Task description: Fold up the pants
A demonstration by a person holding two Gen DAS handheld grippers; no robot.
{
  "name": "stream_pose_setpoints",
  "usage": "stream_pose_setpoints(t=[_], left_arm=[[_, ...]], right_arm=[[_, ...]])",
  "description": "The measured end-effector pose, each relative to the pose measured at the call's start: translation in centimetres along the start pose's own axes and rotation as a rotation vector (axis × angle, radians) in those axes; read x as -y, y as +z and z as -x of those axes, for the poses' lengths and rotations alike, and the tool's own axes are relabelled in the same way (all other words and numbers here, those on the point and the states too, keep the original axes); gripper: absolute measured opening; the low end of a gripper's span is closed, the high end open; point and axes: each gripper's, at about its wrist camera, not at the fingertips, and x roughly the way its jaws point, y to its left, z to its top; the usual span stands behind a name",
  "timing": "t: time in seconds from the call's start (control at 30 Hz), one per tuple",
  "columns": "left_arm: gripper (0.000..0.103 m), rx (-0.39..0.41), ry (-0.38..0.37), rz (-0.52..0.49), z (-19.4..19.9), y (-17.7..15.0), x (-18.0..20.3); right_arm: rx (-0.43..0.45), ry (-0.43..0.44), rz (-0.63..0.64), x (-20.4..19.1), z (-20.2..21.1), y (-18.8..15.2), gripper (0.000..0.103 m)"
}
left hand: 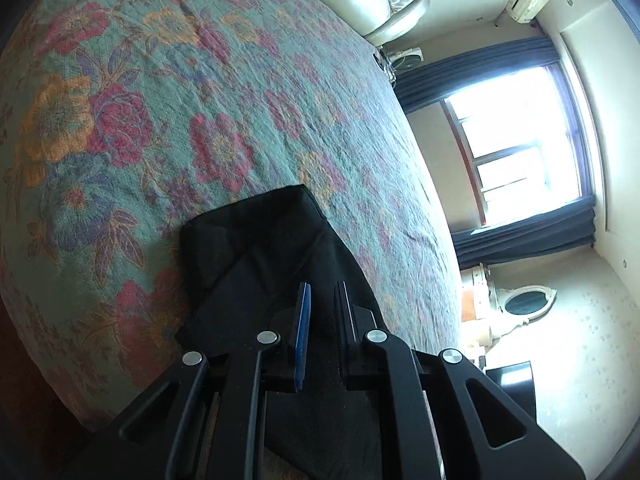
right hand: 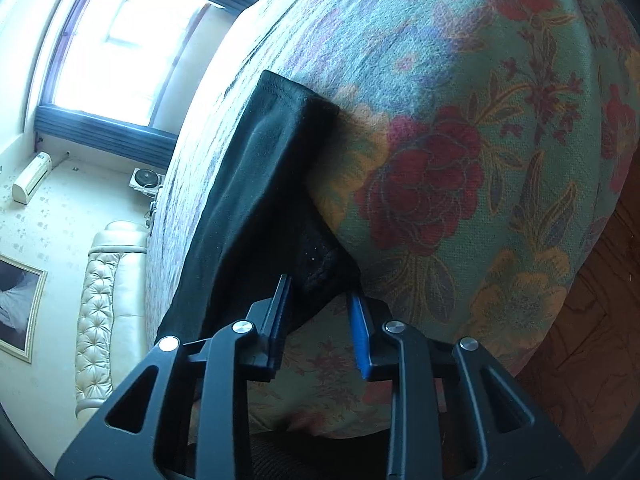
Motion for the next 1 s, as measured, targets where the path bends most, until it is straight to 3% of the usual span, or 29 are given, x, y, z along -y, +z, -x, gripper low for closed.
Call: stream_pose_setpoints(t=[0.03,0.07,0.1,0.17,0.27,0.47,0.57,0.67,0.8,0.83,0.87,0.9,1.0], left_arm=[[0.013,-0.009,-0.005,-0.011,-0.1,-0.4,0.0],[0.018,-0.017,-0.016,-0.011,0.0,-0.7,0.0],[0.036,-0.024,-0.033,0.001,0.1,-1.0,-0.3],[0.061,-0.021,-0.072,0.070,0.5,-1.7,-1.3],[0.062,-0.015,-0.099,0.164,1.2,-2.8,-2.8],[0.062,-0.025,-0.083,0.215,1.0,-3.9,-3.5],[0.062,0.050,0.008,0.213,2.1,-4.1,-3.8],[0.062,0.047,0.073,0.234,1.8,-3.7,-4.4],[0.060,0.028,0.045,0.259,0.7,-3.7,-4.7],[0.053,0.026,0.044,0.242,0.3,-3.7,-4.5],[0.033,0.020,0.044,0.226,-0.2,-3.7,-4.3],[0.019,0.012,0.049,0.215,-0.6,-3.6,-4.2],[0.012,0.022,0.038,0.206,-0.8,-3.7,-4.2]], right_arm=[[0.012,0.011,-0.021,0.3,0.4,0.1,0.033],[0.033,0.012,-0.040,0.5,1.0,0.3,0.052],[0.066,0.011,-0.051,0.5,1.7,0.4,0.066],[0.109,0.026,-0.042,0.1,3.0,0.6,0.068],[0.117,0.041,-0.022,-0.6,3.7,0.9,0.068],[0.089,0.059,-0.001,-2.3,3.0,0.8,0.068],[0.078,0.057,-0.004,-2.4,2.6,0.5,0.068],[0.074,0.058,-0.002,-2.7,2.4,0.3,0.069],[0.069,0.062,-0.001,-3.2,1.7,0.4,0.069],[0.067,0.060,0.001,-3.2,1.6,0.3,0.069],[0.065,0.060,0.001,-3.3,1.6,0.2,0.069],[0.064,0.061,0.001,-3.3,1.6,0.2,0.069],[0.063,0.059,0.004,-3.6,1.5,0.2,0.068]])
